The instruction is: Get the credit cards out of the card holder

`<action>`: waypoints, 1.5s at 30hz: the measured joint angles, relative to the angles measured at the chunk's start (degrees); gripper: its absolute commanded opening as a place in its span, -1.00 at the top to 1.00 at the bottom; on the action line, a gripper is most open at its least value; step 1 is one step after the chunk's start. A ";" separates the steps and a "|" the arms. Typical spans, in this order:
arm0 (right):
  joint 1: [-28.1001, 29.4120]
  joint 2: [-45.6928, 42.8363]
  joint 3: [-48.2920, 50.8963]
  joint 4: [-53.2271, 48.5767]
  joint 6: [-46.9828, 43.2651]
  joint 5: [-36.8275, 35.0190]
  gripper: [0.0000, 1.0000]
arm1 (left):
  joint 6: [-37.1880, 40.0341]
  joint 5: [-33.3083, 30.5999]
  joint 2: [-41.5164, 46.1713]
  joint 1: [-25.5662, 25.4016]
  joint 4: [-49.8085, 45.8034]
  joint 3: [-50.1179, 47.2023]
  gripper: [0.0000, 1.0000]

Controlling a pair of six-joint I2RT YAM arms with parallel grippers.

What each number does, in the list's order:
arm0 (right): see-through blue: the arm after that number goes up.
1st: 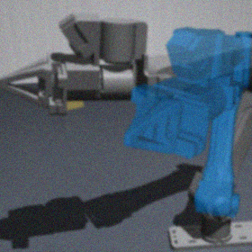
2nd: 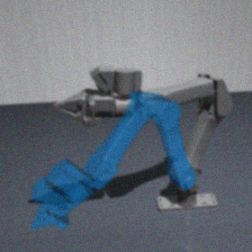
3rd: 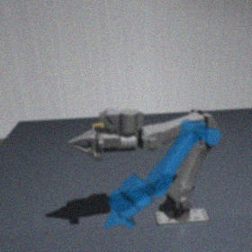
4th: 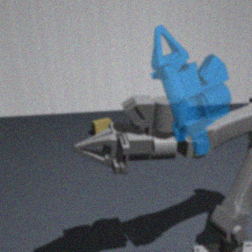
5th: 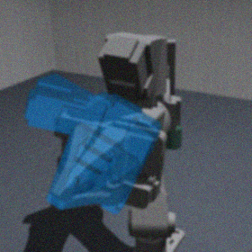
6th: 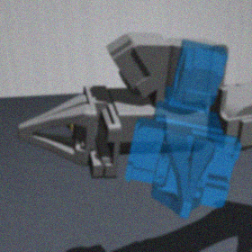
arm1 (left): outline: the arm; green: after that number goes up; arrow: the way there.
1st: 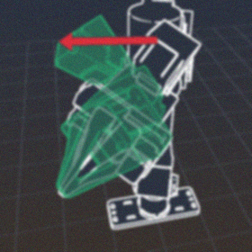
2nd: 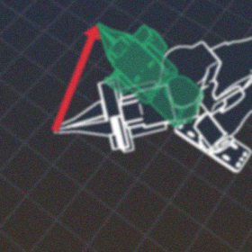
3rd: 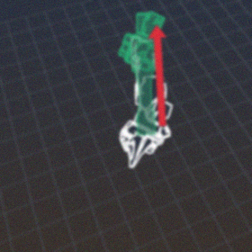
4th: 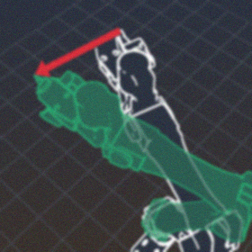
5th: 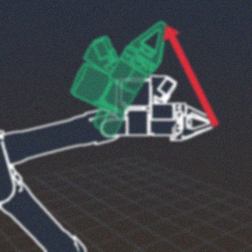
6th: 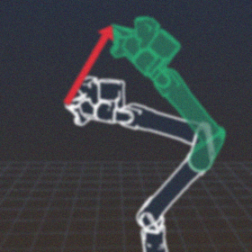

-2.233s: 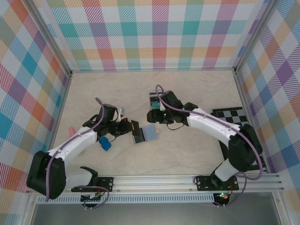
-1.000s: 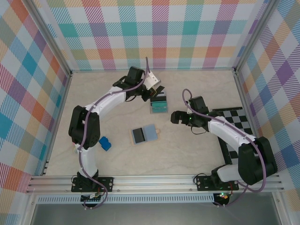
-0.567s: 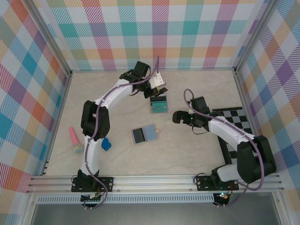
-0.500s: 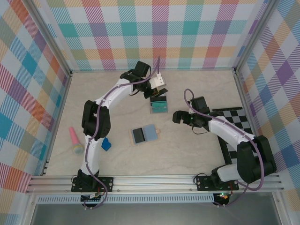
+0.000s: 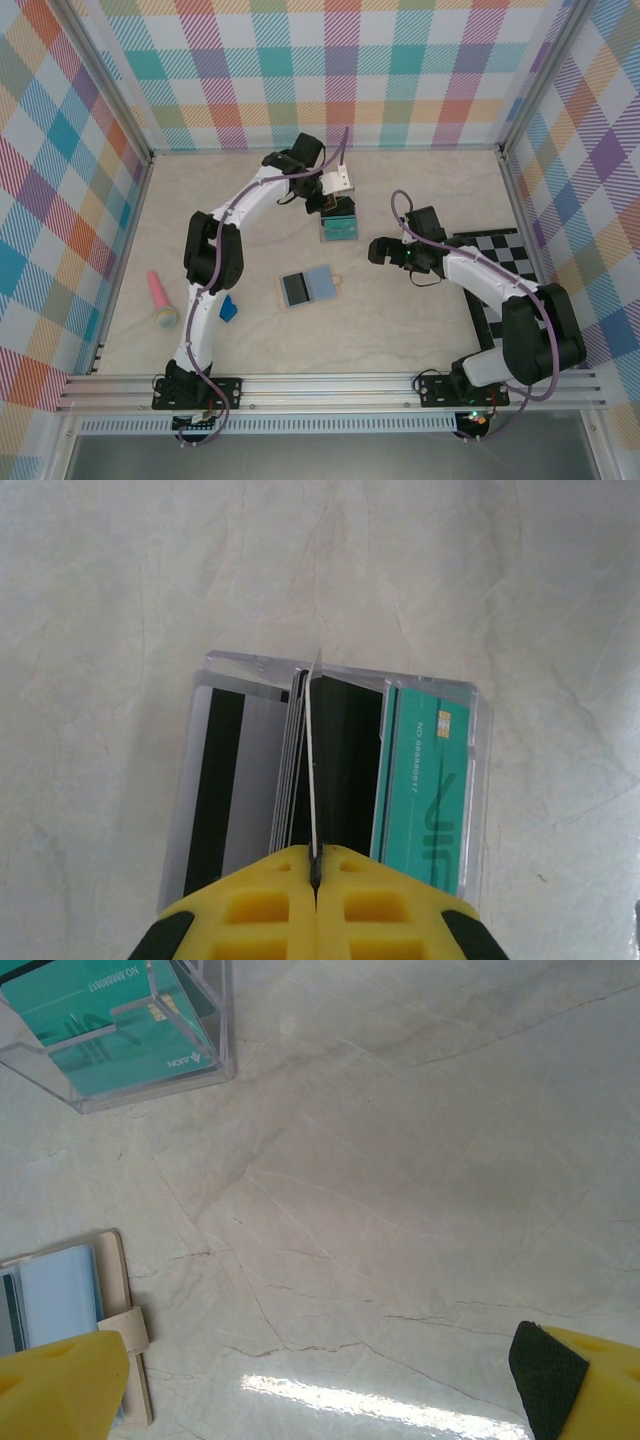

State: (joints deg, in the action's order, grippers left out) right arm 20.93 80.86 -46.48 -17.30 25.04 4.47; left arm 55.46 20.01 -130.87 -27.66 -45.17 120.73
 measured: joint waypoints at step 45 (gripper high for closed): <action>17.70 7.41 -9.27 -0.26 3.58 6.84 -0.57 | -60.06 -15.63 46.47 0.96 35.01 -66.38 -0.29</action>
State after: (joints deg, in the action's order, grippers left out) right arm 38.63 88.27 -55.75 -17.56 28.62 11.31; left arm -4.60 4.38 -84.40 -26.70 -10.15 54.35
